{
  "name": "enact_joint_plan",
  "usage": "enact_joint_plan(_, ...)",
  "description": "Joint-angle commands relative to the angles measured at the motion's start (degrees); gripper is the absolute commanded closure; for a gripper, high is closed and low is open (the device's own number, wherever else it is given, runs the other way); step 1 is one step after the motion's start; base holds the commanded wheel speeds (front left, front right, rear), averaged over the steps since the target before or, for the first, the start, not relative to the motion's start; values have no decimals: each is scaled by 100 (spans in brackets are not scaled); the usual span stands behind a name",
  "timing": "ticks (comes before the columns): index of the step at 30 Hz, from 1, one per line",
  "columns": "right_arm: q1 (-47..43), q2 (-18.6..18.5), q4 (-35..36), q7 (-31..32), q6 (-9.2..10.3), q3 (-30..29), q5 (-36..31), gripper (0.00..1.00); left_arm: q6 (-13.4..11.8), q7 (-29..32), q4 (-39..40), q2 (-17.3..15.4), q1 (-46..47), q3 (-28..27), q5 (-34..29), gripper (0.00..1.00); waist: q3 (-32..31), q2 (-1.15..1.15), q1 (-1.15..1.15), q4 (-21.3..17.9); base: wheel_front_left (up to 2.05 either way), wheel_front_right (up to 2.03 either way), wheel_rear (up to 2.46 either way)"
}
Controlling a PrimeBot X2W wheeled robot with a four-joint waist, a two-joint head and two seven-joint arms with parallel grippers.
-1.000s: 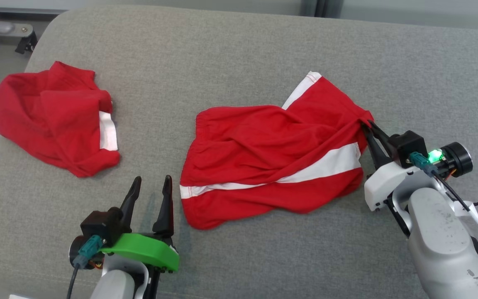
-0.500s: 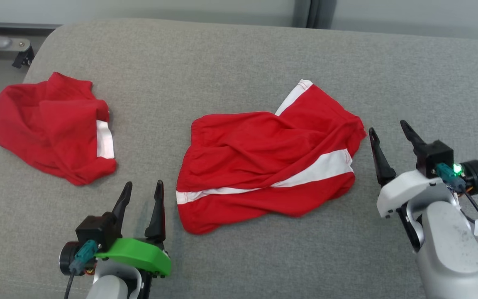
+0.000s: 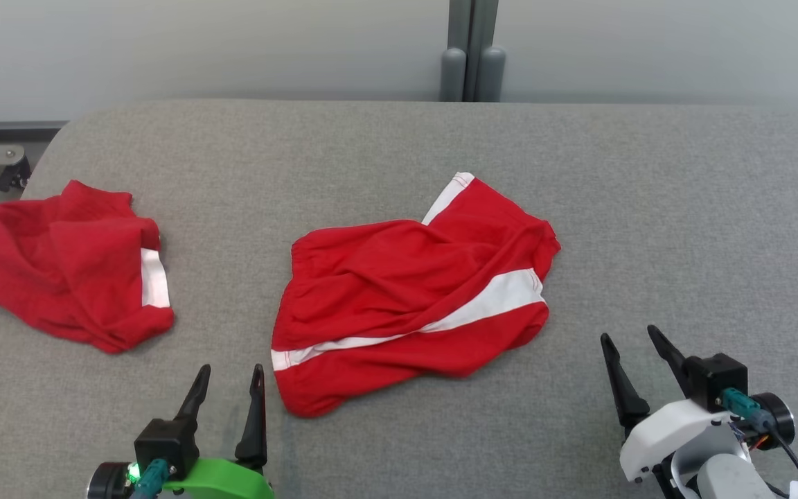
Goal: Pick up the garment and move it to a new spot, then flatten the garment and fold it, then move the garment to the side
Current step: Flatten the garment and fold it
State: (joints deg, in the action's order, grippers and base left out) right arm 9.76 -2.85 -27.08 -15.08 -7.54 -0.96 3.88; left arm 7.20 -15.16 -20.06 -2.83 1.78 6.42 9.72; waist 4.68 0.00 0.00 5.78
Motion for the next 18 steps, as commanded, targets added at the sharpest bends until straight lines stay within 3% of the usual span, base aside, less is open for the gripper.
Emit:
enact_joint_plan(1, -114, -13, -16, -12, 10, 31, 46, 0, -35, 2, 12, -19, -100, 28, 34, 0, -128, 0, 0, -73, 0, 0, 0)
enact_joint_plan(18, 315, -15, -43, -12, 10, 282, 71, 0, 9, 2, -432, -18, 426, 256, 621, 0, 331, 0, 0, -14, 0, 0, 0)
